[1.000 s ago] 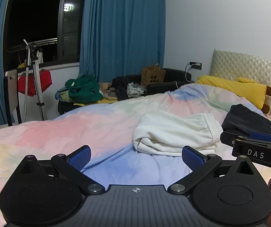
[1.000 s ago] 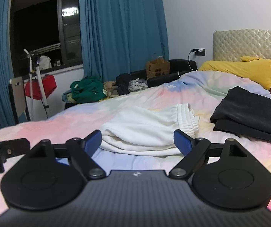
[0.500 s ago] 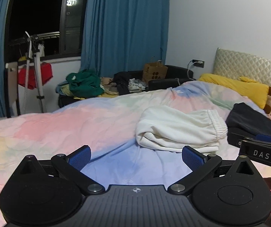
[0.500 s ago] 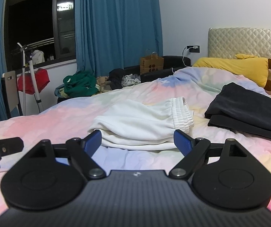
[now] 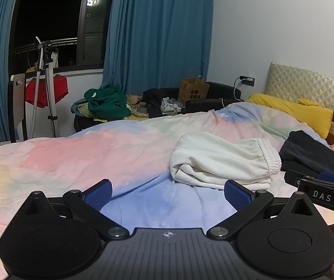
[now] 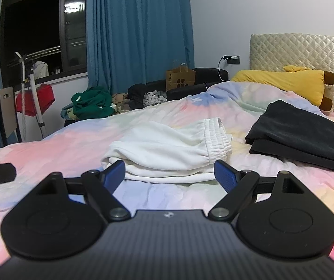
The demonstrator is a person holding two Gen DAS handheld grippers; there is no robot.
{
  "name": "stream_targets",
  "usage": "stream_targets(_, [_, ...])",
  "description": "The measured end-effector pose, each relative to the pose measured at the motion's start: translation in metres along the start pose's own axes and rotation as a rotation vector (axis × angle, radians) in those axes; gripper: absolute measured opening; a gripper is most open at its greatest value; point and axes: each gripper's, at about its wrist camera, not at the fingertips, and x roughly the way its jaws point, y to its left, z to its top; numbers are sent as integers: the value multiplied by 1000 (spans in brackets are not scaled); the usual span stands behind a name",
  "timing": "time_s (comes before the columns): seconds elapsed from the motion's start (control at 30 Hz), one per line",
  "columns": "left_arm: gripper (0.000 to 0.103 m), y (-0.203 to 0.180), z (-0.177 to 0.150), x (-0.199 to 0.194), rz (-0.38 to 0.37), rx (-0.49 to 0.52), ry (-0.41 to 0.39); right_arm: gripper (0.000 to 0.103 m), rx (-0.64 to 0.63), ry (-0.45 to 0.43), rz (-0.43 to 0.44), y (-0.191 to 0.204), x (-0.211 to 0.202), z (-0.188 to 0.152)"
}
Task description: Fold clothes
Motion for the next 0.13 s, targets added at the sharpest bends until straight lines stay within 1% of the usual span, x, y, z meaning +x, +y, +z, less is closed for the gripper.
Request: stream_targets(0.13, [103, -3, -2, -4, 1, 7, 3, 85, 9, 0, -1, -2, 0, -1])
